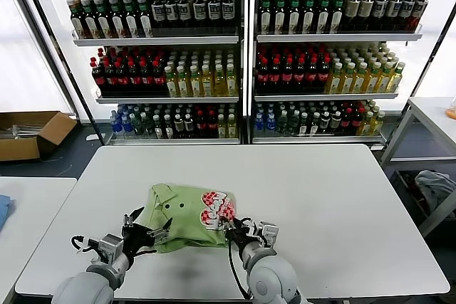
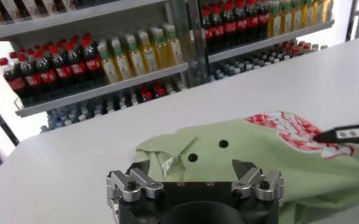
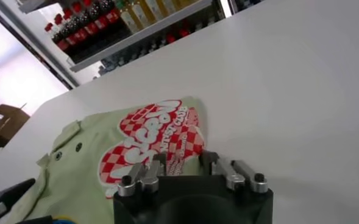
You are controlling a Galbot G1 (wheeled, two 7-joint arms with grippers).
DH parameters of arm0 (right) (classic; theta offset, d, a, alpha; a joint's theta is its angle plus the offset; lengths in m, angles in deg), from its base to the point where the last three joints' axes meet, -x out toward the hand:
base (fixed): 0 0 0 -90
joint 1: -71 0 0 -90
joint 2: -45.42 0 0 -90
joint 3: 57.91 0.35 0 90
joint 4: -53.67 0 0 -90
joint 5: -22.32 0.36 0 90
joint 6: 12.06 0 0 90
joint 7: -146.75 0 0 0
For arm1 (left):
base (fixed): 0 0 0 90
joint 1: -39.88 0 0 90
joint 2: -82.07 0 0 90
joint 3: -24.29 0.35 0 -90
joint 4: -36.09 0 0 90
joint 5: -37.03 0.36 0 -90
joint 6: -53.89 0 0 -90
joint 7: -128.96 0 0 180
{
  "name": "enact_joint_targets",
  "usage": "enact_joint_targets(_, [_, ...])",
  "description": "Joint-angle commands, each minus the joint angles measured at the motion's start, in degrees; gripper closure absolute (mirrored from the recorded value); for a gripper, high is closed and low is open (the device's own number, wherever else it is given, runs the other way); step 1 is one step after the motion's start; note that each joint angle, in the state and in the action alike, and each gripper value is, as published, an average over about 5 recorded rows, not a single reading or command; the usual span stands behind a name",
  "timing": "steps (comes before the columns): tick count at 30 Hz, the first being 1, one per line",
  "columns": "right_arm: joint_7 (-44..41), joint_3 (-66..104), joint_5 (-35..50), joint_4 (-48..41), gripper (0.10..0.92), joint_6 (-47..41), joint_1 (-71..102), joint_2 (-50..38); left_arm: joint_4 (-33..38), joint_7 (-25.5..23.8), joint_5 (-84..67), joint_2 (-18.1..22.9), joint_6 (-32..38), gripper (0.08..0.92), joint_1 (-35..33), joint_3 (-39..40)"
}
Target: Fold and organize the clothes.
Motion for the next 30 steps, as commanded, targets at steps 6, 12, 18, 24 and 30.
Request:
enact_joint_targets(6, [-0.96,1.2,-5.93,5.05,0.801,-0.24,1.25,-6.43,0.83,0.73,-1.42,1.08,0.35,0.177,0.03,-0.73])
enact_joint_targets(12, [-2.12,4.47,-6.46,9.18,0.919,-0.28,2.3,-11.94,1.02,1.34,-1.84,1.46,0.26,0.177,0.53,-0.81])
enact_joint_targets(18, [-4.01,6.14,-7.03,11.67,0.919,-0.24,4.64,-14.98,0.95,1.52,-1.68,2.27,0.17,0.177,0.91,-0.31])
enact_joint_targets(24, [-3.56,2.94,-8.07,10.2,0.919,-0.21,3.75,-9.62,0.86,1.58,-1.43,2.98,-0.09,0.177,0.91,0.16])
enact_joint_targets(30, [-3.82,-0.47,-8.86,5.65,0.845,-0.23,3.62,-6.35,1.11,1.6,-1.55,2.68,-0.13,0.177,-0.01,-0.55])
